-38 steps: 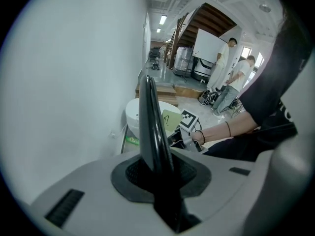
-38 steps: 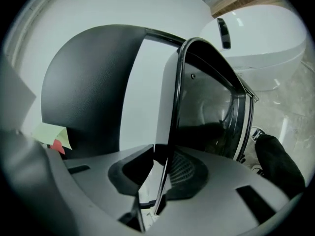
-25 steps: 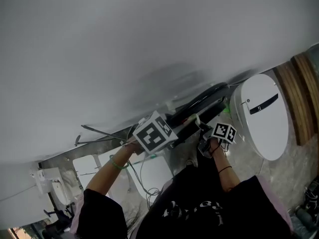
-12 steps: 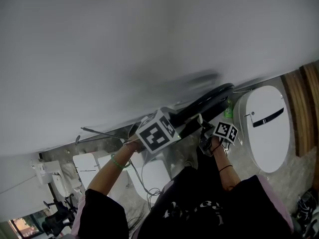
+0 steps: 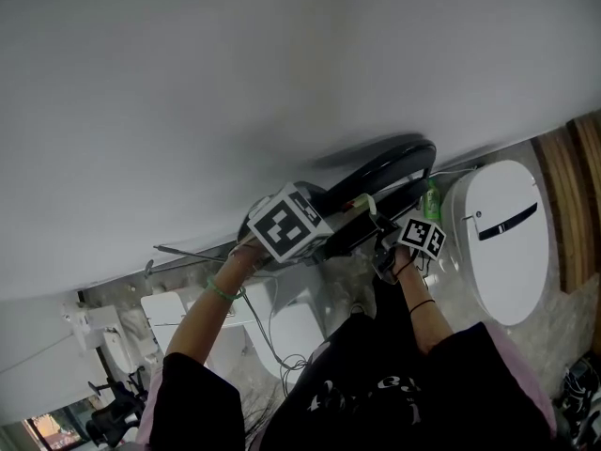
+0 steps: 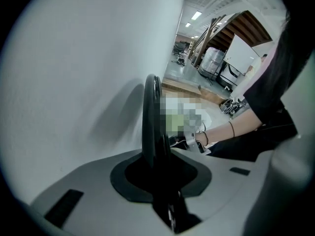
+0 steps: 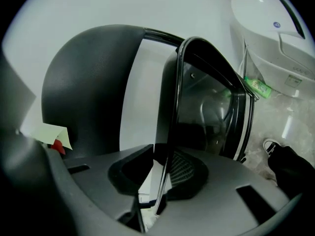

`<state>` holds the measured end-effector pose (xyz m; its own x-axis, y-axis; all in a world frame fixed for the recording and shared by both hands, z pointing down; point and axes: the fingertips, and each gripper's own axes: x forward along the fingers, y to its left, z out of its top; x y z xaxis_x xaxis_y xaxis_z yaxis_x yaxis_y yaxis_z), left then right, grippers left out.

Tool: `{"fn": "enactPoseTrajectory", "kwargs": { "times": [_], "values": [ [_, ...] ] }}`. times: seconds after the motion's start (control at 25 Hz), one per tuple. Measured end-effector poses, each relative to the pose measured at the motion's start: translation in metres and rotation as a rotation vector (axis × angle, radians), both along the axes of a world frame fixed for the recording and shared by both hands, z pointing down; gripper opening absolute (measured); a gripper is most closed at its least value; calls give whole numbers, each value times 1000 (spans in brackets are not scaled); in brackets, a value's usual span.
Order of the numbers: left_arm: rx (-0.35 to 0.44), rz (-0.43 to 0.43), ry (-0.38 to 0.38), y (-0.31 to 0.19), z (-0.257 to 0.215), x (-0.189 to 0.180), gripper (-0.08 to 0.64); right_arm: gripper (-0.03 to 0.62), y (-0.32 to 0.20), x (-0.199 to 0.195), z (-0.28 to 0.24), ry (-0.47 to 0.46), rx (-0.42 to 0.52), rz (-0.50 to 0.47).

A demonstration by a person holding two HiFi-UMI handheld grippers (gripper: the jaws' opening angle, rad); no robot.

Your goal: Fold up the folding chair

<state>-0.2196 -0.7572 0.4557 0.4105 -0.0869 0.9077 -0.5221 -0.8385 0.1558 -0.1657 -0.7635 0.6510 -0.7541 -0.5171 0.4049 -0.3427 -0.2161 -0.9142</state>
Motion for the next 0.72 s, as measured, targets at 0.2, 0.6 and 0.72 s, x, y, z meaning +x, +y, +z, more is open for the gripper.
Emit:
{"fn": "enactPoseTrajectory", "kwargs": {
  "times": [0.2,0.6,0.72],
  "values": [
    [10,-52,17,-14,1,-8,78,74,-8,-7,2,15,12,-10],
    [74,-124,11,-21,-1,-12,129,84,-7,-5,-1,31,38,-43],
    [77,-203,31,-24,-1,-20,190,124,4,0,-6,27,41,-74]
  ]
}}
